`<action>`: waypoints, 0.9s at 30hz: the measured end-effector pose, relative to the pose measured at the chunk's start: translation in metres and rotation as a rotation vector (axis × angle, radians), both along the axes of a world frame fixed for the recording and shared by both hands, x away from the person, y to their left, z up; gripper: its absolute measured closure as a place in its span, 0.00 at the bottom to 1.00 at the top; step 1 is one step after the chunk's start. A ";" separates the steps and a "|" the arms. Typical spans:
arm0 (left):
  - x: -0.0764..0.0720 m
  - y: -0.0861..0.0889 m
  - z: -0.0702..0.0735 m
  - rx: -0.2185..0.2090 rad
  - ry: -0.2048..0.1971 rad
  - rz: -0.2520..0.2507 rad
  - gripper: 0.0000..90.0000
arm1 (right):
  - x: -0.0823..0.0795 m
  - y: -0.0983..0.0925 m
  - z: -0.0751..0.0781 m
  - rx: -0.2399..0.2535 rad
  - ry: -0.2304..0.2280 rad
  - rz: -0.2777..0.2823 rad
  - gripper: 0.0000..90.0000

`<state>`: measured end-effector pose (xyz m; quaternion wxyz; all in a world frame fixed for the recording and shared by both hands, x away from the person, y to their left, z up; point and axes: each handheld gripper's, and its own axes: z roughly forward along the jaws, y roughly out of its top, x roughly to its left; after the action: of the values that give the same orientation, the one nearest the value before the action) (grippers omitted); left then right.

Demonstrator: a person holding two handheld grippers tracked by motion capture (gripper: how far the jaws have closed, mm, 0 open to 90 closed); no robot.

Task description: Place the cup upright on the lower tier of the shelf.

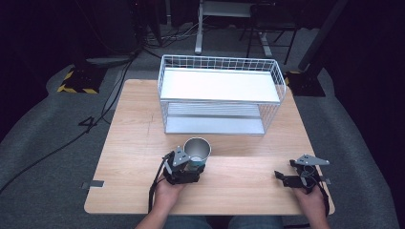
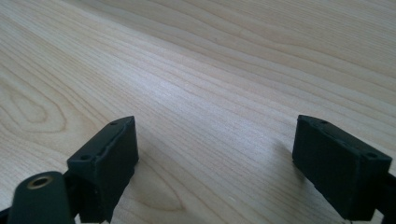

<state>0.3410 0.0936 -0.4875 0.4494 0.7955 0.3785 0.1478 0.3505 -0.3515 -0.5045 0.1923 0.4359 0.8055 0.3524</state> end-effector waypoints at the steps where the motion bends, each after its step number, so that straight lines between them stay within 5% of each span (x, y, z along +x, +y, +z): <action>1: 0.000 0.000 0.001 0.012 0.001 -0.008 0.26 | 0.000 0.000 0.000 0.000 0.000 0.000 0.16; 13: 0.011 -0.009 0.022 0.058 -0.024 -0.015 0.26 | 0.001 0.000 0.000 -0.002 0.001 -0.003 0.16; 27: 0.046 -0.015 0.040 -0.004 -0.005 0.057 0.26 | 0.002 0.002 0.000 -0.004 0.000 -0.008 0.16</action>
<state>0.3867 0.0791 -0.4477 0.4477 0.7831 0.4002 0.1618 0.3529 -0.3496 -0.5045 0.1949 0.4388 0.8044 0.3499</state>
